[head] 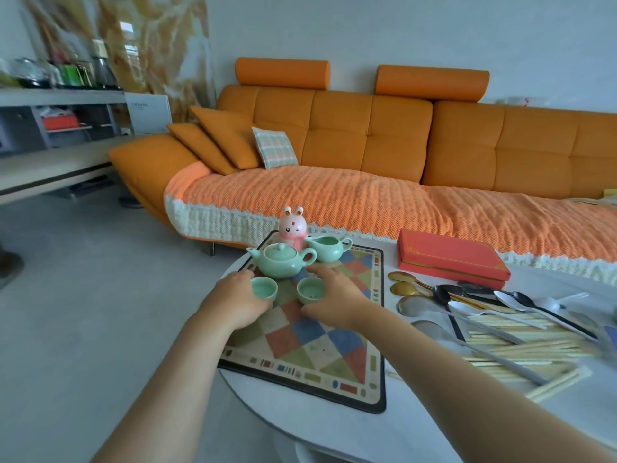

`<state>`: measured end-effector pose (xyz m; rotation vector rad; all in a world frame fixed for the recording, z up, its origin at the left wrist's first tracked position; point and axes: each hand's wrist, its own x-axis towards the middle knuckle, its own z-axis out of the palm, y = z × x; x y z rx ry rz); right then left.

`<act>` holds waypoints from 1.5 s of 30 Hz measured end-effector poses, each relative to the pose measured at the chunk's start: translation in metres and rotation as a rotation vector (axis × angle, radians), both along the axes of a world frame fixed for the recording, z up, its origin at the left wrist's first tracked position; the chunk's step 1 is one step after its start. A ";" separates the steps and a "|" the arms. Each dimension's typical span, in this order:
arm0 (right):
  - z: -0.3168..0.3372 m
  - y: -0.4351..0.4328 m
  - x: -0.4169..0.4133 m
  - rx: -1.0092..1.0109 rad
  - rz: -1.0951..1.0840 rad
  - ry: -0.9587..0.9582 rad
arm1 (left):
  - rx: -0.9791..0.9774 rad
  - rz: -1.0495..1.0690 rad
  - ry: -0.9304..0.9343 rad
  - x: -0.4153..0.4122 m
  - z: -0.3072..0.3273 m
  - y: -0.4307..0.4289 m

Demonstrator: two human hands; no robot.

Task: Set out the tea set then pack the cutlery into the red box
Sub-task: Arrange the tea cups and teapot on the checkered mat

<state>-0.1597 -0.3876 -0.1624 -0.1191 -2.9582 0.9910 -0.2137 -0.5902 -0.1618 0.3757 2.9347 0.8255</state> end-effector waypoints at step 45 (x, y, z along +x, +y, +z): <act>0.069 0.280 0.284 0.416 -0.479 0.126 | 0.364 -0.753 0.011 0.223 0.038 0.356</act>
